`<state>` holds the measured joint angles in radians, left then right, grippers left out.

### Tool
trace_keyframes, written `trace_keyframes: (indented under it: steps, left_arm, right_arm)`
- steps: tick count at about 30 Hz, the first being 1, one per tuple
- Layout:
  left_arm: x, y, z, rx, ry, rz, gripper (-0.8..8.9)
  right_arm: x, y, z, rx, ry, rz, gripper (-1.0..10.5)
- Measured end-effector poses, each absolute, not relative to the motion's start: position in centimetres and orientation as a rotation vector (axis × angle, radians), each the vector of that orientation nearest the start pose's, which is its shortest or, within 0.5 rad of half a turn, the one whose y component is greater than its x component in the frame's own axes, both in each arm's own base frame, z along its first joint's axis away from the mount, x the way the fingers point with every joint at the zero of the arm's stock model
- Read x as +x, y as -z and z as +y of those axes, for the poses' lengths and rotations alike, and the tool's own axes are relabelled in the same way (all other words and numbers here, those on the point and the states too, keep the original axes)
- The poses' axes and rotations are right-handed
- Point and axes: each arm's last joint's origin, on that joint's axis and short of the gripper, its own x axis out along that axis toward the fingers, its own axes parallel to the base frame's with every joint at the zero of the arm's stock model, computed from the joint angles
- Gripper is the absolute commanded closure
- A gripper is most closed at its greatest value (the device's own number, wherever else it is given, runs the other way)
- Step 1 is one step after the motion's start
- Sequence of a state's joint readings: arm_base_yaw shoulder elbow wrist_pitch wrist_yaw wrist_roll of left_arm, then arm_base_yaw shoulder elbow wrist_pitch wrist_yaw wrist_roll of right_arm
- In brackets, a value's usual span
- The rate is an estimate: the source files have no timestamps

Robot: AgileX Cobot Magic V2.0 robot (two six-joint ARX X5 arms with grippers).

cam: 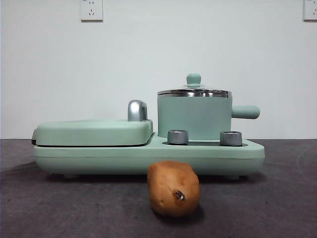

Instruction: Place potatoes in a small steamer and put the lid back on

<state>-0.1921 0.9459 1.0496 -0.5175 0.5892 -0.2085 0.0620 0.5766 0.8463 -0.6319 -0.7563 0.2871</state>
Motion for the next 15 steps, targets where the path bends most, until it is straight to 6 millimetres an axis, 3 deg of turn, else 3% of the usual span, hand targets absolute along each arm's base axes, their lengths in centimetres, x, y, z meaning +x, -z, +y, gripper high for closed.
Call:
trace_keyframes:
  steps: [2, 5, 8, 15]
  left_arm:
    - [18.7, -37.0, -5.7, -0.265, 0.749, 0.501, 5.54]
    - [19.8, -37.7, -6.6, -0.251, 0.784, 0.502, 4.16]
    - [20.9, -38.4, -7.6, -0.235, 0.818, 0.504, 3.67]
    - [23.9, -38.9, -10.7, -0.192, 0.900, 0.536, 3.67]
  right_arm:
    - [10.0, -33.9, 2.6, 0.391, -0.753, 0.463, 8.5]
    - [10.1, -33.9, 2.6, 0.387, -0.729, 0.460, 6.2]
    - [10.1, -33.9, 2.5, 0.383, -0.704, 0.458, 4.7]
    - [10.2, -33.9, 2.5, 0.379, -0.678, 0.455, 4.4]
